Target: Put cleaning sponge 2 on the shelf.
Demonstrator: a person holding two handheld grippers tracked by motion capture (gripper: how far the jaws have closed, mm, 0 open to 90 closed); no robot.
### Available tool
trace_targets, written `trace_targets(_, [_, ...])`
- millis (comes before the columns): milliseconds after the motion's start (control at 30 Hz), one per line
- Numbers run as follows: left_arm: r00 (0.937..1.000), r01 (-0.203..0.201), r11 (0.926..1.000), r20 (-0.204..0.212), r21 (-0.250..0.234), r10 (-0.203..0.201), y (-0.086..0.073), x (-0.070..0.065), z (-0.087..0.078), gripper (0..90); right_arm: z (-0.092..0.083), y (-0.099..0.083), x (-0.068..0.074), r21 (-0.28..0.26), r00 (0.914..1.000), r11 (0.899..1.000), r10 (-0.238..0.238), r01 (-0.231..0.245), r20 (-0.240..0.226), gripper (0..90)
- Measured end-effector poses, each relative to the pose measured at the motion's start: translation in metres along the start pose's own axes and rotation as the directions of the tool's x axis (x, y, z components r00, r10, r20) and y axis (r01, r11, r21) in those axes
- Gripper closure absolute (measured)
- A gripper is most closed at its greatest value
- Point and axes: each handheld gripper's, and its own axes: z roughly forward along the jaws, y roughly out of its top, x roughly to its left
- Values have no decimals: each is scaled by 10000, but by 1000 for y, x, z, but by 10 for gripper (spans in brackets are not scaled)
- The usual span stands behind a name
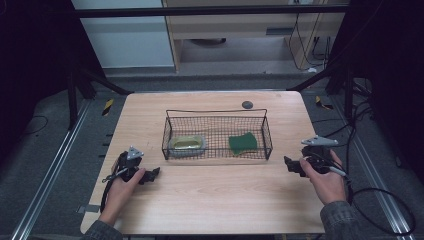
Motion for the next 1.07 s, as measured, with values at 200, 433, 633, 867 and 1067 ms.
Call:
trace_targets(200, [10000, 1, 10000, -2, 1, -1, 0, 0, 0, 0, 16, -17, -3, 268, 10000, 9996, 83, -84, 37, 102])
trace_targets(433, [10000, 2, 10000, 0, 0, -2, 0, 0, 0, 0, 41, -37, -14, 528, 9976, 9967, 604, -621, 330, 108])
trace_targets(633, [10000, 0, 10000, -11, 14, 0, 0, 0, 0, 0, 56, -53, -23, 418, 9891, 9889, 1410, -1428, 420, 112])
trace_targets(867, [10000, -2, 10000, 1, 2, 2, 0, 0, 0, 0, 63, -58, -24, -81, 9866, 9889, 1483, -1481, 673, 53])
trace_targets(1067, [10000, 1, 10000, 3, -5, -1, 0, 0, 0, 0, 64, -57, -22, -37, 9850, 9881, 1537, -1539, 783, 35])
